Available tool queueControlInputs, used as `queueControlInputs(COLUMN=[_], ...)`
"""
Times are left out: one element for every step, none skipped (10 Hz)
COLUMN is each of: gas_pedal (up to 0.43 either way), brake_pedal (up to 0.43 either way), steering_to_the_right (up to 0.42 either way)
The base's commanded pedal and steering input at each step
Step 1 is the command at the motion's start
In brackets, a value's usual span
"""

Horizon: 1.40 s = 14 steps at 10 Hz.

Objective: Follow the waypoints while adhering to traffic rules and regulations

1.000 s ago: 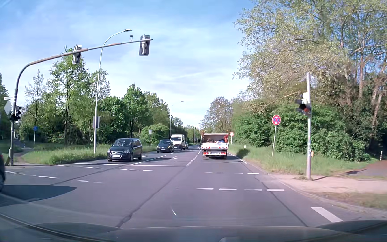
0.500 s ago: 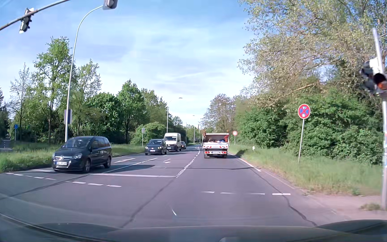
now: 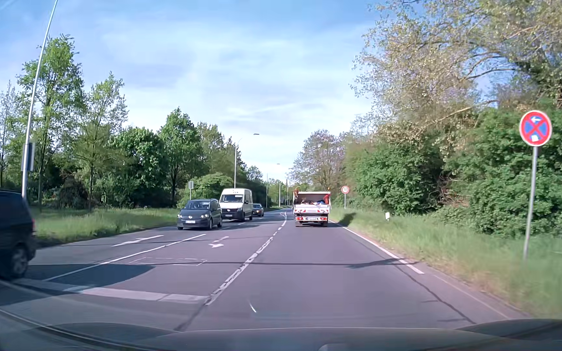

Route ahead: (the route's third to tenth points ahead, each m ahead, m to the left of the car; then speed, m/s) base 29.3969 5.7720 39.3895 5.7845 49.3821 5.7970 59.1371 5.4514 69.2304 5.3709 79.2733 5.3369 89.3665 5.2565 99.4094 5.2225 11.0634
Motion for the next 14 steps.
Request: queueControlInputs(gas_pedal=[0.331,0.331,0.331,0.331,0.331,0.331,0.331,0.331,0.331,0.331,0.331,0.331,0.331,0.331], brake_pedal=[0.000,0.000,0.000,0.000,0.000,0.000,0.000,0.000,0.000,0.000,0.000,0.000,0.000,0.000], steering_to_the_right=[0.002,0.001,0.001,0.000,-0.001,-0.003,-0.004,-0.004,-0.005,-0.005,-0.007,-0.007,-0.007,-0.007])
